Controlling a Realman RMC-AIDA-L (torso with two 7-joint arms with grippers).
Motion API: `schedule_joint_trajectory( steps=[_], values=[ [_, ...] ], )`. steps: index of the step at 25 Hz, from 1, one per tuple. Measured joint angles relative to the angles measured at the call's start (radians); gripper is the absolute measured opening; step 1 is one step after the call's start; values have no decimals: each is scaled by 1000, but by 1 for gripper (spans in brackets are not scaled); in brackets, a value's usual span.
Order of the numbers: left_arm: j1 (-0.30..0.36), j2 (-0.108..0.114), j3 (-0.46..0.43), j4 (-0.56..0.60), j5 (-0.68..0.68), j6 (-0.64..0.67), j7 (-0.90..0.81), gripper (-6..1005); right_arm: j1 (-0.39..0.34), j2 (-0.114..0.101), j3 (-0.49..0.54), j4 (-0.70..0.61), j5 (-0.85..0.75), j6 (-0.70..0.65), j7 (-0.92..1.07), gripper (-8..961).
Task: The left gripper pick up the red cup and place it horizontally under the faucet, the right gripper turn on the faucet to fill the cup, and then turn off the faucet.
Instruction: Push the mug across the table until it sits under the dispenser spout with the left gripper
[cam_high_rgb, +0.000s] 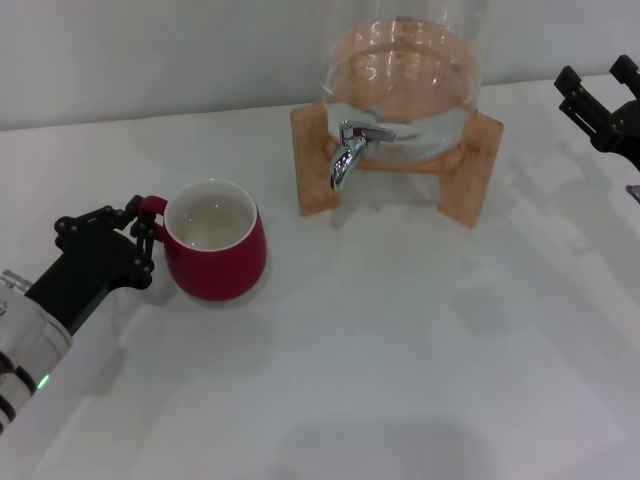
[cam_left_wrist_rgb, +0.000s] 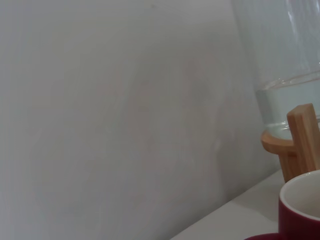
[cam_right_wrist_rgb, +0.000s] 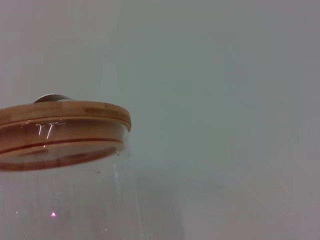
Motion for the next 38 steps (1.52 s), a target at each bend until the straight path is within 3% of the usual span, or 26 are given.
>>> schedule_joint_trajectory(
  steps=[17, 38],
  values=[
    [-75, -9, 8, 21, 81, -89, -25, 88, -2, 0, -10, 0, -3, 1, 12, 863],
    [-116, -9, 9, 46, 170, -108, -73, 88, 1, 0, -12, 0, -3, 3, 16, 863]
  ],
)
